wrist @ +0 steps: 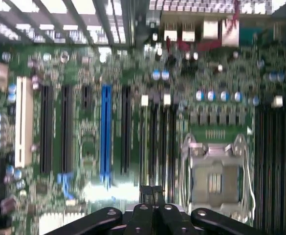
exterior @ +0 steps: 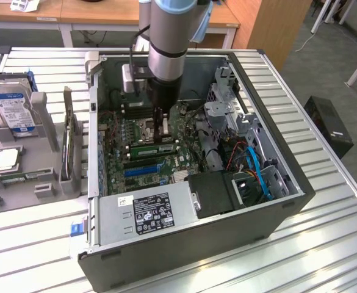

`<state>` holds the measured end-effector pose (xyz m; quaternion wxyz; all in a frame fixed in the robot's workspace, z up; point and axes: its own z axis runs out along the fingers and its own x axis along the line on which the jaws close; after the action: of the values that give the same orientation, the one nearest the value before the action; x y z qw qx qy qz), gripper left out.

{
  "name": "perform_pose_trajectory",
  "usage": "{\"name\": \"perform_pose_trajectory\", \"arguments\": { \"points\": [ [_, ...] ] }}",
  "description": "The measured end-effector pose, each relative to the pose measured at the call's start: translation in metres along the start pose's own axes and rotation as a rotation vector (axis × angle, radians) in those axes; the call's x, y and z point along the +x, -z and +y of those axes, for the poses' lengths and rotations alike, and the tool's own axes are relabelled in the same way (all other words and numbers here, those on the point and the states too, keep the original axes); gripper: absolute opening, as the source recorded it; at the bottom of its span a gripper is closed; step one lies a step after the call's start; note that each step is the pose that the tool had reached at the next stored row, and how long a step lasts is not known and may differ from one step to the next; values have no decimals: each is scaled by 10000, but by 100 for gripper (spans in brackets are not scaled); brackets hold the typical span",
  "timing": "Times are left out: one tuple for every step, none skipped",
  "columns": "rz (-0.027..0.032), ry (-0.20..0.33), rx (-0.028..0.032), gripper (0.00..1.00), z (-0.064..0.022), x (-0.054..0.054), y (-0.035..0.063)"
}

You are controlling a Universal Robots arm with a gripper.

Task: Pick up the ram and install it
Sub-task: 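Press down the ram until it locks into place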

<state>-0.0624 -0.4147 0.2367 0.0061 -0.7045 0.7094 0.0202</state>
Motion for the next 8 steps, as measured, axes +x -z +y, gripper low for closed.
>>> {"name": "perform_pose_trajectory", "arguments": {
  "points": [
    [0,0,0,11,38,0,-2],
    [1,-1,-1,11,75,0,-3],
    [1,-1,-1,11,110,1,-5],
    [0,0,0,11,143,1,-6],
    [1,0,-1,11,179,1,-7],
    [0,0,-1,11,212,2,-9],
    [0,-1,0,11,246,2,-10],
    [0,-1,-1,11,273,2,-11]
  ]
}}
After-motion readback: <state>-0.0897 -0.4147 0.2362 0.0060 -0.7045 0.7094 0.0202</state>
